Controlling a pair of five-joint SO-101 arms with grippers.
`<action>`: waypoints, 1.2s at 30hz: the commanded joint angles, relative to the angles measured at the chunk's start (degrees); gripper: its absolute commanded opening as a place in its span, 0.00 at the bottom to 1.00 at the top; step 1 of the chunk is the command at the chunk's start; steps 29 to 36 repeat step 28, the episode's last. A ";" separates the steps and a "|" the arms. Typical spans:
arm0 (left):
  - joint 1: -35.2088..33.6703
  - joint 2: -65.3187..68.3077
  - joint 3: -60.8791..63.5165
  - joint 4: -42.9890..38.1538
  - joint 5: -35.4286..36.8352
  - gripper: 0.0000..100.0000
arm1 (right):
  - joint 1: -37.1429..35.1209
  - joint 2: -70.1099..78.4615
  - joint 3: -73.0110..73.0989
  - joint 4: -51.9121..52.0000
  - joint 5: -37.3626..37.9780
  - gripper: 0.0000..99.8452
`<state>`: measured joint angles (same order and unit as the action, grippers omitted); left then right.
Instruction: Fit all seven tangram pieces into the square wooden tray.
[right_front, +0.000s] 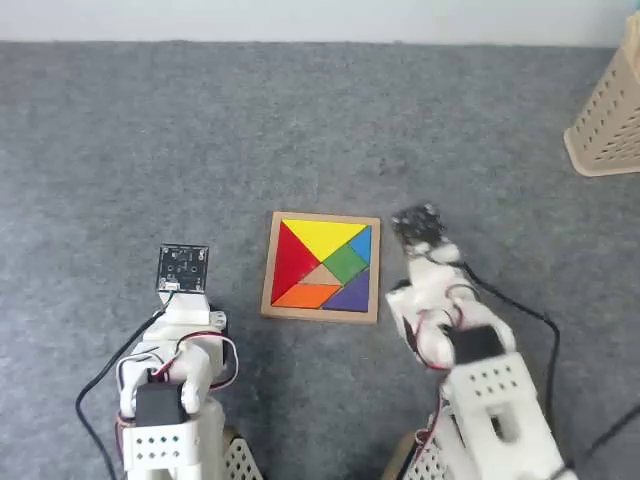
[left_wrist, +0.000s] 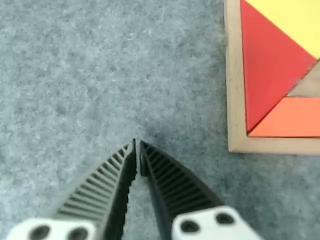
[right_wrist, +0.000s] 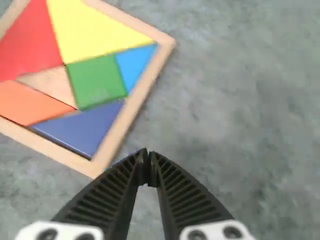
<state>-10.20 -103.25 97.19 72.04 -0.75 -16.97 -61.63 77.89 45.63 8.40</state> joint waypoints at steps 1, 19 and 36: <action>-0.09 -0.97 -0.66 0.26 0.53 0.01 | 4.00 -9.63 4.75 0.84 -0.09 0.01; -0.09 -0.97 -0.66 0.26 0.53 0.01 | 8.13 -42.33 18.55 17.71 6.24 0.01; -0.09 -0.97 -0.66 0.26 0.53 0.01 | 8.04 -42.15 18.55 17.89 6.24 0.01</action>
